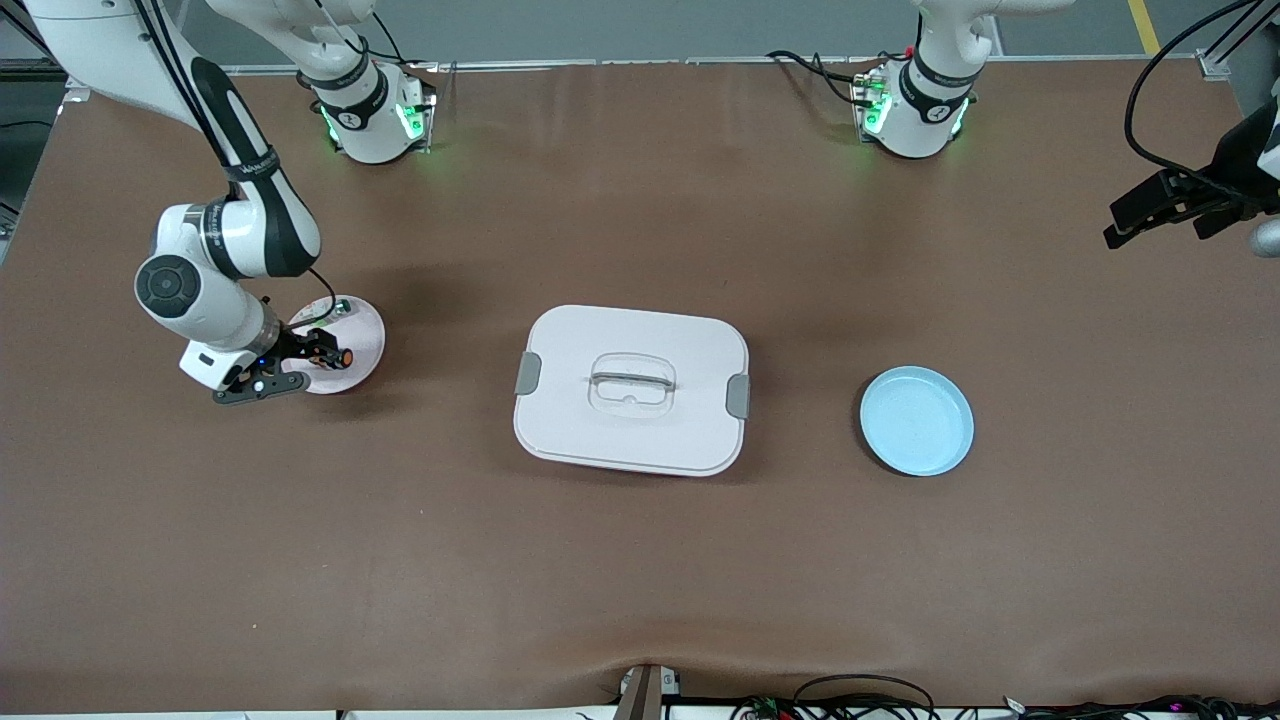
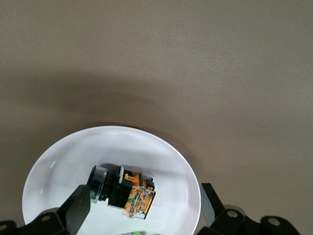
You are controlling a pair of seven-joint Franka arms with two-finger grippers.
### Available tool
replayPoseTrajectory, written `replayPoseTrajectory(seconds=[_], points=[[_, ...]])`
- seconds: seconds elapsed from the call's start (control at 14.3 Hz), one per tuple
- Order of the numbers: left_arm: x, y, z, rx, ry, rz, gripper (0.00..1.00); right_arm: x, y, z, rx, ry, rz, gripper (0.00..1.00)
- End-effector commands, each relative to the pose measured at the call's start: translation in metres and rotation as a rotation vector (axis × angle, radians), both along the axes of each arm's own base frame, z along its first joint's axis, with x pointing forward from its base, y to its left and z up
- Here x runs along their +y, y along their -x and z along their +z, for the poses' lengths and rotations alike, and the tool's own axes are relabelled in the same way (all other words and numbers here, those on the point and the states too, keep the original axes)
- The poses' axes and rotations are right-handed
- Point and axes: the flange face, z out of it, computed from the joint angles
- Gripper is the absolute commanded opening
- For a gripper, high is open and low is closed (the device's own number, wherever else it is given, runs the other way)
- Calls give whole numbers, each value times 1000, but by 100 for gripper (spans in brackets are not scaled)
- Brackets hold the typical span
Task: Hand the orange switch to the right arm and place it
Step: 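Open the right gripper to release the switch on the plate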
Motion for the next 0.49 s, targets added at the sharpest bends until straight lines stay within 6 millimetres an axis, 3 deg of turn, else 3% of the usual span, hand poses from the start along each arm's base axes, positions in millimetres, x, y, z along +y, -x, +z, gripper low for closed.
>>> replayPoseTrajectory(seconds=[0.0, 0.42], points=[[2, 5, 2, -3, 20, -17, 100, -4, 1, 26, -41, 12, -46, 100], [-12, 7, 0, 17, 12, -50, 100, -7, -17, 78, -146, -8, -91, 100]])
